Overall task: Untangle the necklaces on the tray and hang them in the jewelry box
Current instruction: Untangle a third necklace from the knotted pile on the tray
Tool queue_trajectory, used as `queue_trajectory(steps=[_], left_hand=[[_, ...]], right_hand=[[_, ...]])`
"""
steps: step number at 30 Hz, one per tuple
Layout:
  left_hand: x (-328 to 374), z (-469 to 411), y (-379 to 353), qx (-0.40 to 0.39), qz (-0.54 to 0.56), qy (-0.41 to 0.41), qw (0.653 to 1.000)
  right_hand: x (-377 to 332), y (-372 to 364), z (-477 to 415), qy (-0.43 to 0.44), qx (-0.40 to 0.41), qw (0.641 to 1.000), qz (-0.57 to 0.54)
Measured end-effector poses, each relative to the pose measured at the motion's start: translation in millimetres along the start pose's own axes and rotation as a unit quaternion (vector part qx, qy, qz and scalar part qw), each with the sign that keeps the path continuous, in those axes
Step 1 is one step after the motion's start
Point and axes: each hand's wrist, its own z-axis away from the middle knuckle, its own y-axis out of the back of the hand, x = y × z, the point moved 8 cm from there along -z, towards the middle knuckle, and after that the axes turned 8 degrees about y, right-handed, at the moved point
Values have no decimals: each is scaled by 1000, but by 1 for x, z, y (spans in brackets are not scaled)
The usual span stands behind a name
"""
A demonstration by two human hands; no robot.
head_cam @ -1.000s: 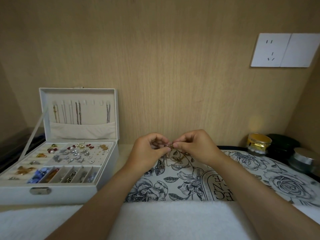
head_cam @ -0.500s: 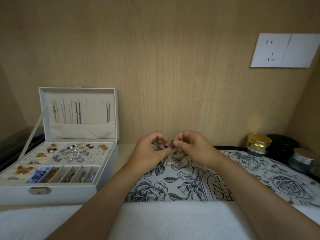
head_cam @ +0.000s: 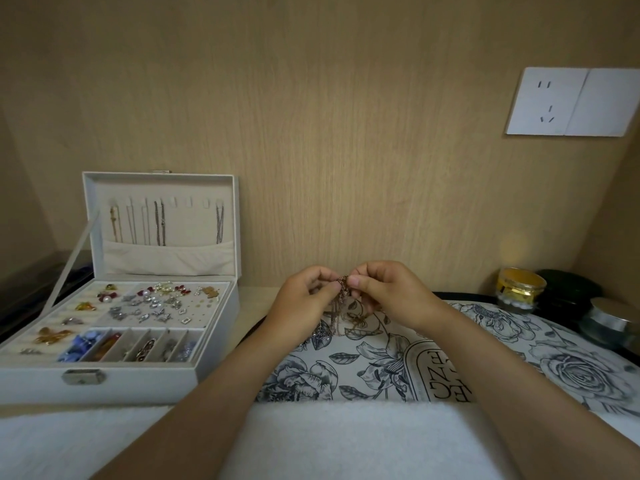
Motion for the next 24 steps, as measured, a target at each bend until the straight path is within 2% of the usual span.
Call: queue_trajectory(steps=[5, 8, 18, 24], left_hand=[[0, 2, 0, 0, 7, -1, 1000], [0, 1, 3, 7, -1, -15, 1000], [6, 3, 6, 37, -22, -28, 999], [4, 3, 6, 35, -33, -26, 999]], right_hand=[[-3, -11, 4, -27, -64, 997, -31], [-1, -13, 6, -50, -75, 995, -54], [-4, -2, 6, -26, 50, 998, -36], [0, 2, 5, -31, 65, 997, -19]])
